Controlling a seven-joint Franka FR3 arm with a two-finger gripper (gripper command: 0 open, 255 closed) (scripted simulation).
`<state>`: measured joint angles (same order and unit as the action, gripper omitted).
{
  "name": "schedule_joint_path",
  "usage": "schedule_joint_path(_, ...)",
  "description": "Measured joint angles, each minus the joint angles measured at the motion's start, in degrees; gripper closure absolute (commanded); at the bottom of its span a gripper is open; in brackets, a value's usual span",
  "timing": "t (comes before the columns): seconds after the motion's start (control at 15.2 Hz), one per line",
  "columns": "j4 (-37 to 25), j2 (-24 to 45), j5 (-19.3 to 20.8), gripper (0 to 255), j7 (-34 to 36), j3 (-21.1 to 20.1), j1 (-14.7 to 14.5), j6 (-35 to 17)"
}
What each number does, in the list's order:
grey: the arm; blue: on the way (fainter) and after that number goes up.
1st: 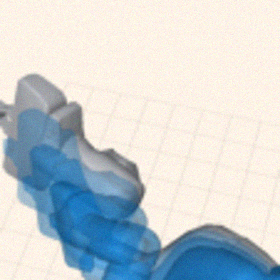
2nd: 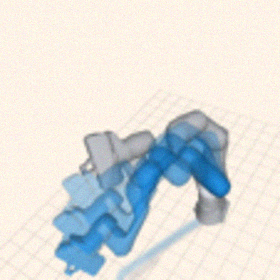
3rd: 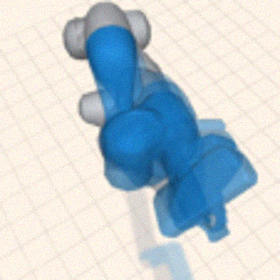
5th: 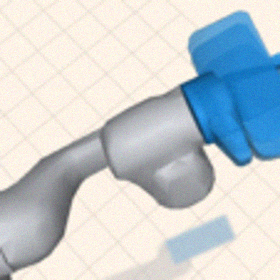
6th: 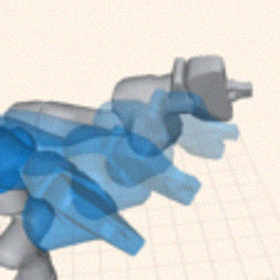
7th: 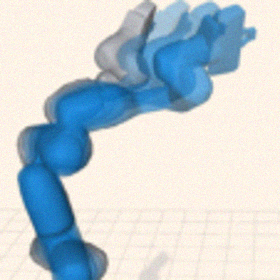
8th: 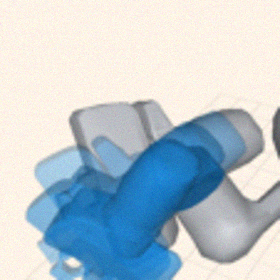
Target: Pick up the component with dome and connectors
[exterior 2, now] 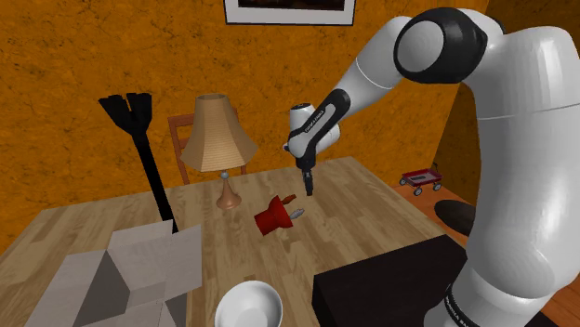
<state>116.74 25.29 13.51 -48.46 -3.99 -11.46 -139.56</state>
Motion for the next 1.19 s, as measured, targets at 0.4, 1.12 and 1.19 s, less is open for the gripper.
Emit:
schedule_joint_path(0.4,-7.46,11.43,5.21,0,-4.39,-0.3,-2.75,-2.45)
schedule_joint_path(1.12,-15.36,23.47,8.91,0,-6.37,0.57,-5.15,-5.77)
schedule_joint_path(1.19,-15.44,23.76,8.97,255,-6.28,0.63,-5.22,-5.98)
